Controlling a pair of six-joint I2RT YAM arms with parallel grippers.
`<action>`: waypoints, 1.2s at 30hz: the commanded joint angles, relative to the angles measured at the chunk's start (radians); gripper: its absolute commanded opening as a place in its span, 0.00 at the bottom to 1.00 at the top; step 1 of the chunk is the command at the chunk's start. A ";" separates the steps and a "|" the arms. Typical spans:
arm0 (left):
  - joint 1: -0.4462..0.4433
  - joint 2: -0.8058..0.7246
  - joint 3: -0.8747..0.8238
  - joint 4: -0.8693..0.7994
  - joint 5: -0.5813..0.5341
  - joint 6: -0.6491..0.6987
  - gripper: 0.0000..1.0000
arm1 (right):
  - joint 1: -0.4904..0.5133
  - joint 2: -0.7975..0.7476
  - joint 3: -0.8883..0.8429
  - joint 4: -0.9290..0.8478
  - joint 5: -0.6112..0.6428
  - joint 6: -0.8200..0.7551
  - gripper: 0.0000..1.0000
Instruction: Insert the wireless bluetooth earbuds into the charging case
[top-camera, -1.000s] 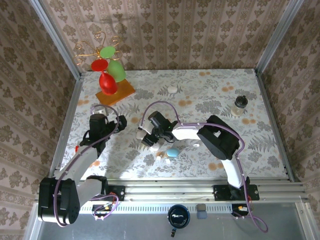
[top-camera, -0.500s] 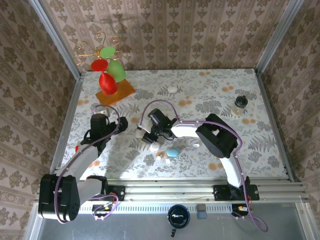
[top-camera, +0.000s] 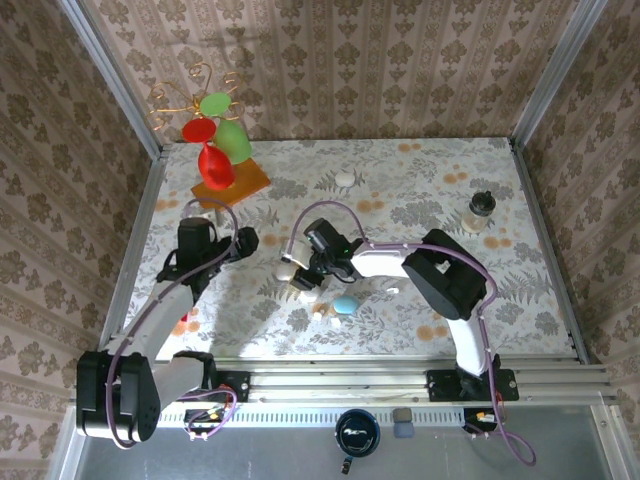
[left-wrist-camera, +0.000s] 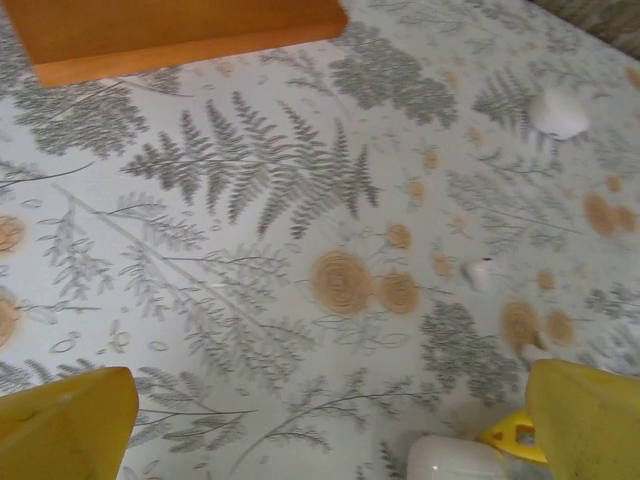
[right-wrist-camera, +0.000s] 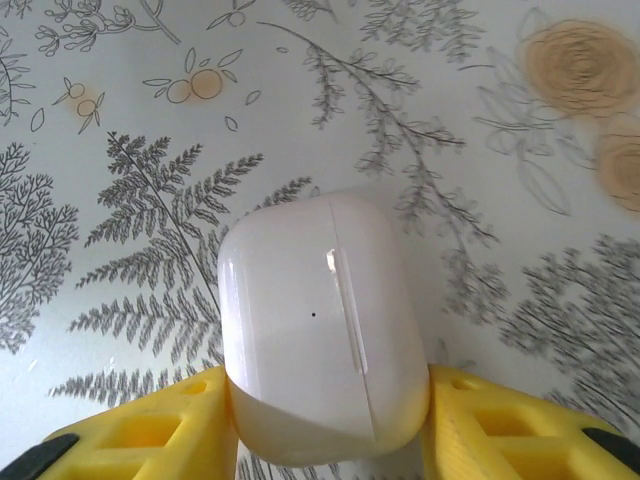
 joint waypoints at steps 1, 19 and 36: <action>0.015 -0.002 0.070 -0.135 0.154 -0.004 1.00 | -0.031 -0.102 -0.028 0.025 -0.010 -0.028 0.47; -0.085 0.294 0.212 -0.167 0.793 -0.188 0.92 | -0.123 -0.282 -0.137 0.159 -0.181 0.075 0.46; -0.121 0.371 0.222 0.007 0.859 -0.286 0.40 | -0.131 -0.306 -0.161 0.180 -0.281 0.087 0.46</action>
